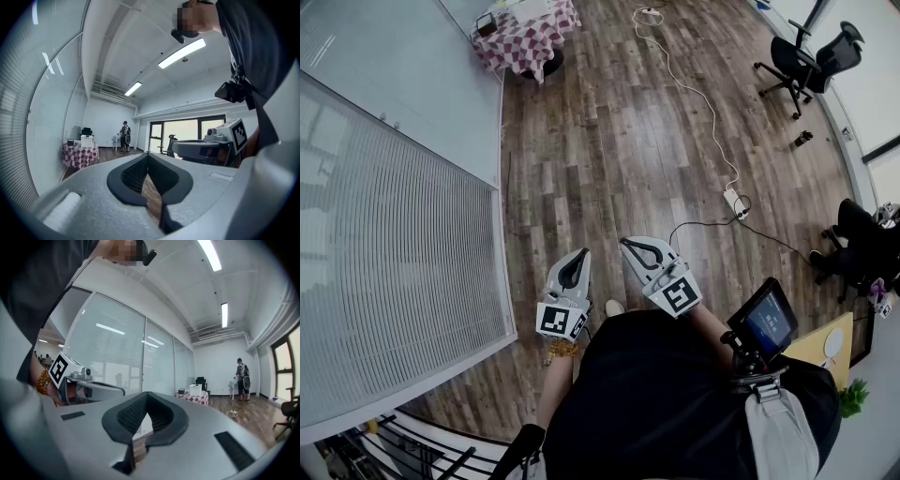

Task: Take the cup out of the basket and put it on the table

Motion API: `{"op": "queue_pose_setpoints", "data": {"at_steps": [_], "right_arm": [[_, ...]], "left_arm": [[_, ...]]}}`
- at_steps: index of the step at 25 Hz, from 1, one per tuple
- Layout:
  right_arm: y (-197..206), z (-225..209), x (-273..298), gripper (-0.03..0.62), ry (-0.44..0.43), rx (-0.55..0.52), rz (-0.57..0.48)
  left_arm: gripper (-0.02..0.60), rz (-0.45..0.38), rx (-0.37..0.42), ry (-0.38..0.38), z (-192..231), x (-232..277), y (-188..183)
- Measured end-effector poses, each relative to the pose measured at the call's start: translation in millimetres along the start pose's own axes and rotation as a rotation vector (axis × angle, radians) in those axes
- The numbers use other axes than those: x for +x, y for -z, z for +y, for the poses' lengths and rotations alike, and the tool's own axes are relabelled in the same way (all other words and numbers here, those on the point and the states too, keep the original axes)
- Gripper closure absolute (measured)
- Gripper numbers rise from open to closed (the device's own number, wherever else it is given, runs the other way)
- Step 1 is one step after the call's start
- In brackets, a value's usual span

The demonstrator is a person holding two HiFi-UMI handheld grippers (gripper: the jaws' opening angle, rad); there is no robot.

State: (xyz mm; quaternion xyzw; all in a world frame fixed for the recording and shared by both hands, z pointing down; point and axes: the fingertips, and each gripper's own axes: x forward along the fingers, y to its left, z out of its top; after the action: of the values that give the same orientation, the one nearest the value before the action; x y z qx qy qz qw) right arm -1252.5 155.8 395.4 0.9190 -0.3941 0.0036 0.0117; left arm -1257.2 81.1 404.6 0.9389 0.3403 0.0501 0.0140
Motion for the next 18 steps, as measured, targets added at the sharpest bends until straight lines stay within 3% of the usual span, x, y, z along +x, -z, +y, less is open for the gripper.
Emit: {"op": "queue_pose_setpoints", "data": {"at_steps": [3, 9, 18], "right_arm": [[5, -9, -10, 0.582, -0.064, 0.031, -0.025], [10, -58, -23, 0.582, -0.064, -0.047, 0.007], [29, -116, -35, 0.582, -0.096, -0.038, 0.002]], "left_arm": [[0.575, 0.003, 0.004, 0.006, -11, 17, 6], [0.575, 0.009, 0.002, -0.008, -31, 68, 0], [0.575, 0.005, -0.015, -0.07, -55, 116, 11]]}}
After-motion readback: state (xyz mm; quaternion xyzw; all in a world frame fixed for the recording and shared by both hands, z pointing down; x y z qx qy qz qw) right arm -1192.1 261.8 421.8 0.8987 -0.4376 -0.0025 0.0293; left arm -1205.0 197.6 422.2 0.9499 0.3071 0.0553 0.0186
